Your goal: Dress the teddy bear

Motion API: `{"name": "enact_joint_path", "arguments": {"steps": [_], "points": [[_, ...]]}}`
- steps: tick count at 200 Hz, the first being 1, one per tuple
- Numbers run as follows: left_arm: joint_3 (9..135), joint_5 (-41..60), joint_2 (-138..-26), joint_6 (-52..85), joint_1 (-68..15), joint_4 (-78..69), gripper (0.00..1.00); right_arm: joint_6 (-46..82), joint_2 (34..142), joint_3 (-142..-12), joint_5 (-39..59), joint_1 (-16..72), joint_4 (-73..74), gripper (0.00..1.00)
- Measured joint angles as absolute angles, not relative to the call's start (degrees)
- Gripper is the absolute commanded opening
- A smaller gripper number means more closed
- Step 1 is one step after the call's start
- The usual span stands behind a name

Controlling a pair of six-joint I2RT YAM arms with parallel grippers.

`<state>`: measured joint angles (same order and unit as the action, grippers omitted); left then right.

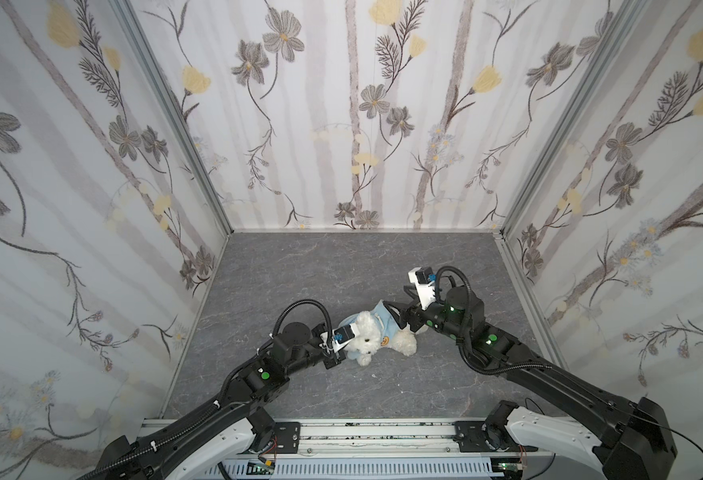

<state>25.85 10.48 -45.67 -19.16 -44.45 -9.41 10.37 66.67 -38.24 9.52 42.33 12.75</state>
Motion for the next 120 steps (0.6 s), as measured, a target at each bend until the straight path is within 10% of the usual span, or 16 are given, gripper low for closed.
{"name": "enact_joint_path", "arguments": {"steps": [54,120], "points": [[34.7,-6.4,-50.6,27.9,-44.3,-9.1,0.0,7.2,67.7,-31.7,7.6,55.0,22.3,0.64],[40.6,-6.5,-56.1,52.9,-44.4,-7.3,0.0,-2.0,74.5,-32.6,-2.0,63.1,29.3,0.57]]}}
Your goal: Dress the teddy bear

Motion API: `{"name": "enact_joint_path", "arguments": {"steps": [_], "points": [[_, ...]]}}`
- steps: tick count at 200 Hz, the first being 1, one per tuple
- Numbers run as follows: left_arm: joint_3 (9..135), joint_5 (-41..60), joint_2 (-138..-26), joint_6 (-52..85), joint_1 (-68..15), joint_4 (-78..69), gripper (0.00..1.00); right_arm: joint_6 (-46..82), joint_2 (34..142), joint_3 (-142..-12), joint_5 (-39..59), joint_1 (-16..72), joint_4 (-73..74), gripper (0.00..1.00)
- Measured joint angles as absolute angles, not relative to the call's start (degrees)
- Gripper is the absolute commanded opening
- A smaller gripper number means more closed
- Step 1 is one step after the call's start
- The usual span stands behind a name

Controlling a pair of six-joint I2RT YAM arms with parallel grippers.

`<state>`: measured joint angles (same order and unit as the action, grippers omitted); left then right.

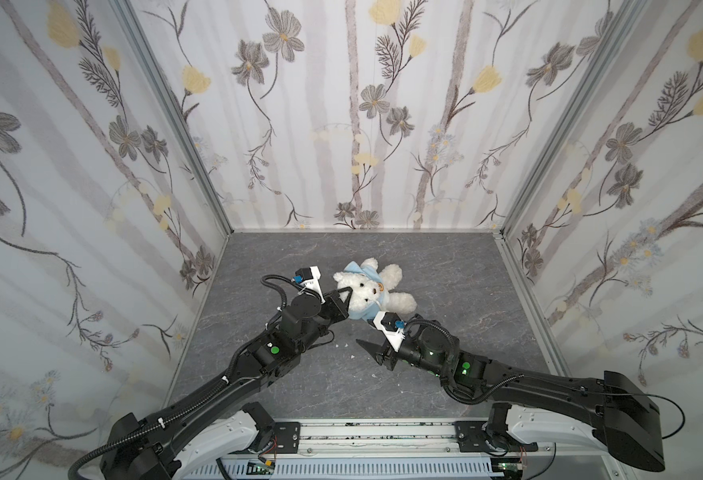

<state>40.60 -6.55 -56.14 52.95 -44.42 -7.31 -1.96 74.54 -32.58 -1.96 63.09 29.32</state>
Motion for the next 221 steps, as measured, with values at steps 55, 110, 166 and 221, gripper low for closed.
{"name": "enact_joint_path", "arguments": {"steps": [55,110,166,221], "points": [[41.5,-5.3,-58.4,57.2,-44.5,-6.2,0.0,-7.8,75.0,-33.7,-8.3,64.5,29.2,0.56],[42.2,-3.6,-59.6,58.5,-44.7,-5.5,0.0,-11.3,79.2,-35.8,-10.0,64.5,29.3,0.55],[42.6,-3.7,-60.1,60.8,-44.7,-4.0,0.0,-11.4,85.3,-36.7,-8.5,64.5,32.1,0.4],[42.6,-4.3,-60.1,66.9,-44.7,-2.7,0.0,-6.9,90.8,-35.0,-6.0,65.1,40.4,0.37]]}}
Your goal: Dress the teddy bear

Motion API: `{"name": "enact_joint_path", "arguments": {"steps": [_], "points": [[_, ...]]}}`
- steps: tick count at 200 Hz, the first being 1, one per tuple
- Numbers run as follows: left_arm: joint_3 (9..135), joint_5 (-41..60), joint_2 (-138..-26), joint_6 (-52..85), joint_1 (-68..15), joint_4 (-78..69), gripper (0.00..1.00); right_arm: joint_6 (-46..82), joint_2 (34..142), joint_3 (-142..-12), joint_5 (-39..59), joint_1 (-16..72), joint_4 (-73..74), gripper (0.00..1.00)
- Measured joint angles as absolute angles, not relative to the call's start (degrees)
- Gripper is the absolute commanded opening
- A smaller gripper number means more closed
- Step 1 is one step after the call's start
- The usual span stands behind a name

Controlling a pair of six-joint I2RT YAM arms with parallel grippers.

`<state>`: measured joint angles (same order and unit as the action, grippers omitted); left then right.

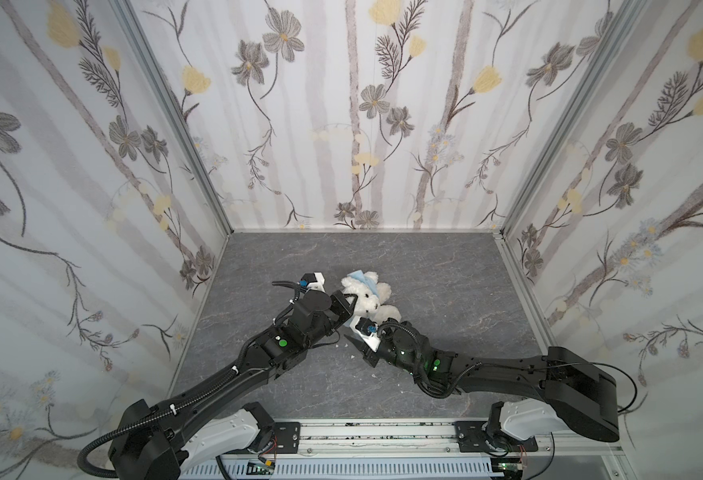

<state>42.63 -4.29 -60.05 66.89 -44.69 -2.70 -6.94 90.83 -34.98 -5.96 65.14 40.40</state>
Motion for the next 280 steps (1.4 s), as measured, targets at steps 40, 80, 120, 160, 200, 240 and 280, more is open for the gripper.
{"name": "enact_joint_path", "arguments": {"steps": [40,80,120,160,200,240,280], "points": [[42.0,-4.5,-60.5,71.0,-44.7,-3.8,0.0,-3.2,95.4,-34.2,-6.2,65.6,47.5,0.34],[40.8,-4.9,-60.4,74.4,-44.2,-4.8,0.0,-0.4,99.4,-33.4,-7.3,66.0,53.3,0.32],[40.6,-3.0,-59.6,76.6,-42.5,-10.0,0.0,1.8,101.4,-30.7,-5.9,66.4,54.6,0.32],[40.9,-1.4,-59.0,76.6,-40.0,-12.2,0.0,3.0,98.3,-27.7,-6.5,65.9,54.0,0.35],[40.2,-0.8,-58.7,76.7,-38.7,-12.2,0.0,6.7,88.4,-23.0,-4.1,64.0,55.5,0.52],[39.4,-0.2,-58.5,77.5,-38.7,-12.4,0.0,15.2,87.2,-25.7,-6.7,64.1,54.8,0.64],[38.6,-0.3,-58.3,78.6,-38.8,-14.0,0.0,27.9,93.0,-32.8,-9.8,64.9,54.0,0.57]]}}
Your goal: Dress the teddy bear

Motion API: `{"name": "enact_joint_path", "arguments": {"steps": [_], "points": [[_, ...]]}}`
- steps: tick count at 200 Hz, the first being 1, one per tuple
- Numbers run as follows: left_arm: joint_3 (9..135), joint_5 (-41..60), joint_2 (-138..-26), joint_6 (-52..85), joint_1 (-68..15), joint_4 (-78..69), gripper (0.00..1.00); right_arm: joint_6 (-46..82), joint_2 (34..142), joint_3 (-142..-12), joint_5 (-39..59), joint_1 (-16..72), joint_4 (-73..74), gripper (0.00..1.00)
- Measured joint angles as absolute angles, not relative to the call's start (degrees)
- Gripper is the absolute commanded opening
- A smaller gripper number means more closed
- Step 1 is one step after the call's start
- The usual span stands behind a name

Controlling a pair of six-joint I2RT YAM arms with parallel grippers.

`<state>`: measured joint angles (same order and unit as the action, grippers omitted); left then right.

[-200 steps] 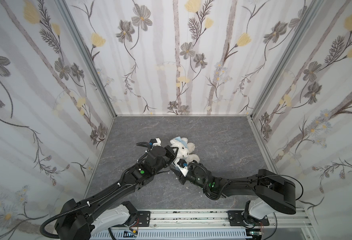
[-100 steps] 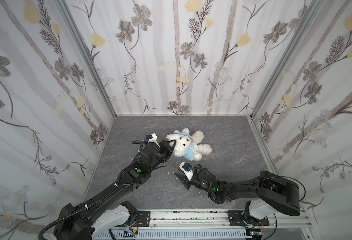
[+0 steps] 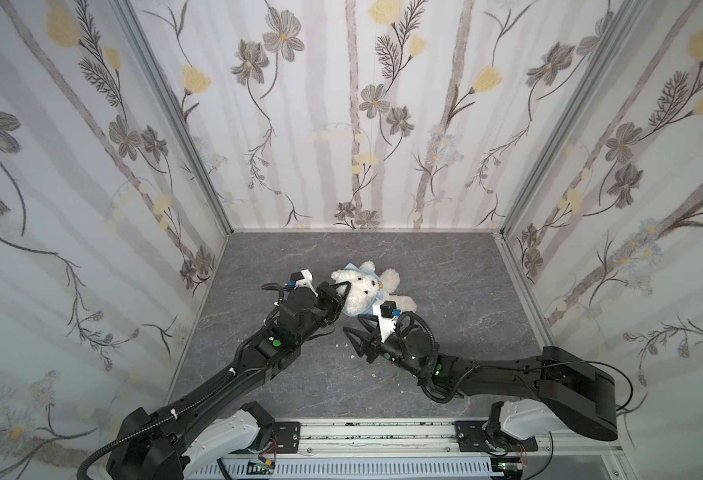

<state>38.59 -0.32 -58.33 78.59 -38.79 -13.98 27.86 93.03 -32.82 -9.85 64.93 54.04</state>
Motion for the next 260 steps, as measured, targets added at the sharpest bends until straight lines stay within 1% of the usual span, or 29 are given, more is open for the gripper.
{"name": "enact_joint_path", "arguments": {"steps": [45,66,91,119,142,157,182,197,211,235,249,260], "points": [[38.0,-0.4,-58.3,79.6,-39.3,-14.8,0.0,39.3,98.8,-36.4,-14.9,64.7,51.9,0.61],[37.5,-0.4,-58.3,79.9,-39.3,-15.1,0.0,43.4,100.6,-37.6,-15.9,63.9,52.9,0.66],[37.0,-0.8,-58.2,80.0,-39.4,-16.3,0.0,47.2,102.0,-37.8,-16.9,63.2,56.1,0.67],[36.5,-1.3,-57.8,80.4,-39.4,-16.9,0.0,50.0,103.0,-37.8,-18.9,62.7,58.0,0.62],[36.4,-1.4,-57.5,80.8,-39.4,-16.8,0.0,51.4,103.3,-36.7,-21.2,62.4,59.4,0.55],[36.3,-1.5,-57.3,80.9,-39.5,-16.3,0.0,52.0,103.8,-35.6,-22.0,61.8,60.4,0.51],[36.3,-1.7,-57.1,81.1,-39.5,-16.1,0.0,52.0,104.7,-34.1,-23.5,60.9,61.4,0.51],[36.3,-1.7,-56.7,81.1,-39.2,-17.0,0.0,52.0,105.0,-32.9,-24.9,60.3,60.2,0.51],[36.3,-1.7,-56.6,81.1,-38.9,-17.0,0.0,51.4,105.0,-32.0,-25.8,60.3,59.4,0.55],[36.3,-1.5,-56.6,81.0,-37.7,-16.9,0.0,47.6,103.4,-29.4,-23.6,60.4,59.5,0.59],[36.3,-1.2,-56.6,80.9,-36.6,-16.9,0.0,44.0,101.2,-27.0,-20.6,60.1,60.0,0.58],[36.3,-0.6,-56.6,80.1,-35.2,-16.9,0.0,41.5,98.4,-24.5,-16.4,59.7,60.1,0.57]]}}
